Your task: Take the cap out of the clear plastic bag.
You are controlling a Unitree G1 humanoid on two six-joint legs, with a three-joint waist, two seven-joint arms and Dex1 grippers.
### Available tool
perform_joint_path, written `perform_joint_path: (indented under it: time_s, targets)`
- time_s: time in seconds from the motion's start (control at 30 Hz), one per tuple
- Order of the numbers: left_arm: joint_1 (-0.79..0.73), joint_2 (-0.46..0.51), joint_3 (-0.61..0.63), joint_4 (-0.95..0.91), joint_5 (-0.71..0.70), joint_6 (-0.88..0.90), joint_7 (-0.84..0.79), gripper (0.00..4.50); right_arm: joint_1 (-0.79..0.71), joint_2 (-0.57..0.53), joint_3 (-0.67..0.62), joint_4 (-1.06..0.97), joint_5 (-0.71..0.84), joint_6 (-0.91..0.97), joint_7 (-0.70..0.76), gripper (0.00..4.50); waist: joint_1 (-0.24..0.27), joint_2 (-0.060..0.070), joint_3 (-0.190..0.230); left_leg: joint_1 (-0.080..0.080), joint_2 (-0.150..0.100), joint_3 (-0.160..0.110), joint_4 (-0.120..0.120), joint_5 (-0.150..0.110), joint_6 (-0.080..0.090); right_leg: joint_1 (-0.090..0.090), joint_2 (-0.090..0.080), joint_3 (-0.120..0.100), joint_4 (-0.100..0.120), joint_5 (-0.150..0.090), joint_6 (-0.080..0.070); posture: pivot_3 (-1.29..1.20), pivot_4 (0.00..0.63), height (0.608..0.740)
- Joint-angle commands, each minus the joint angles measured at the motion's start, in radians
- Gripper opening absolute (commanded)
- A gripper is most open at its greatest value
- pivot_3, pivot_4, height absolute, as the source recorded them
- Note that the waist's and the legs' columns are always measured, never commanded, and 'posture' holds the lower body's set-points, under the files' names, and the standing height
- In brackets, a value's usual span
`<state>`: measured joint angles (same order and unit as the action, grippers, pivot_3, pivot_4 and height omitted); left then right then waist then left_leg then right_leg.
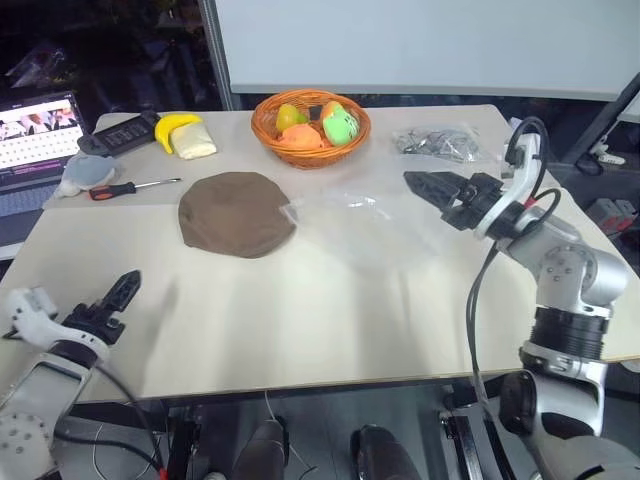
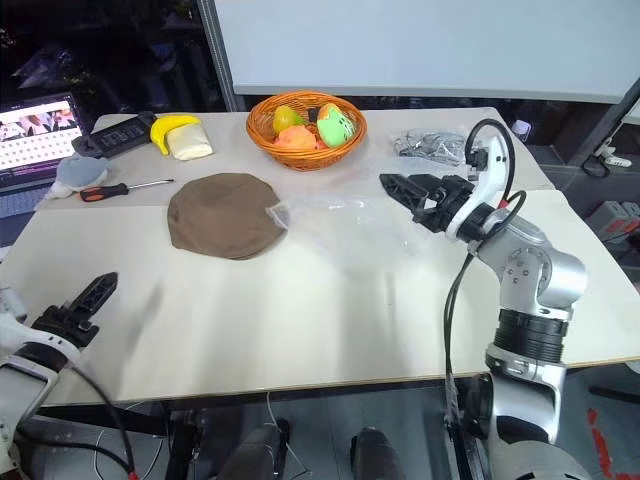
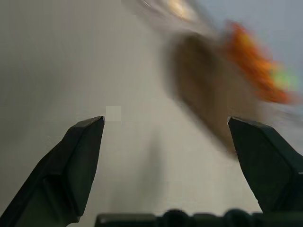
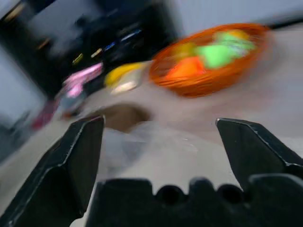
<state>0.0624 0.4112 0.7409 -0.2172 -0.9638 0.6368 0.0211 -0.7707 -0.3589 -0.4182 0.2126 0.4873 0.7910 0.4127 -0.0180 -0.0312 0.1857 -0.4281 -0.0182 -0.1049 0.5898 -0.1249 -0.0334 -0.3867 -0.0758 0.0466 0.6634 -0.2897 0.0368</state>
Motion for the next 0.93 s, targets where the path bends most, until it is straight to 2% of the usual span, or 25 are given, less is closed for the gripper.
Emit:
perform_joint_path:
  time_s: [0.03, 0.1, 0.23, 0.5, 0.93]
  targets:
    - [0.011, -0.036, -0.012, 0.034, 0.213, -0.187, 0.065, 4.50, 0.026, -0.014, 0.073, 0.101, -0.218, -0.246, -0.205, 4.47, 0.006, 0.000, 0.000, -0.001, 0.000, 0.000, 0.000, 0.000, 0.000, -0.001, 0.000, 0.000, 0.000, 0.000, 0.000, 0.00, 0.150, 0.740]
    - [0.020, -0.075, -0.001, 0.056, 0.272, -0.263, 0.089, 4.50, 0.069, -0.009, 0.134, 0.134, -0.308, -0.354, -0.255, 4.47, 0.007, 0.001, 0.000, -0.003, -0.001, 0.000, -0.001, 0.000, 0.000, -0.003, -0.001, 0.000, 0.000, 0.000, 0.000, 0.00, 0.150, 0.740]
    - [0.060, -0.126, 0.006, 0.087, 0.354, -0.354, 0.094, 4.50, 0.131, -0.012, 0.176, 0.156, -0.386, -0.494, -0.308, 4.47, 0.002, 0.001, 0.000, -0.004, -0.002, 0.001, -0.001, -0.001, 0.000, -0.003, -0.001, 0.001, 0.000, 0.000, 0.001, 0.00, 0.150, 0.740]
    - [0.078, -0.149, 0.015, 0.133, 0.401, -0.454, 0.066, 4.50, 0.148, 0.026, 0.155, 0.221, -0.356, -0.551, -0.327, 4.47, -0.010, 0.001, 0.000, 0.002, 0.000, 0.002, 0.001, -0.001, 0.001, 0.002, 0.001, 0.001, 0.001, 0.000, 0.001, 0.00, 0.150, 0.740]
    - [0.075, -0.152, 0.002, 0.136, 0.402, -0.479, 0.017, 4.50, 0.132, 0.025, 0.181, 0.300, -0.362, -0.589, -0.294, 4.47, -0.021, 0.001, 0.000, 0.002, 0.000, 0.002, 0.001, -0.001, 0.001, 0.002, 0.000, 0.001, 0.001, 0.000, 0.001, 0.00, 0.150, 0.740]
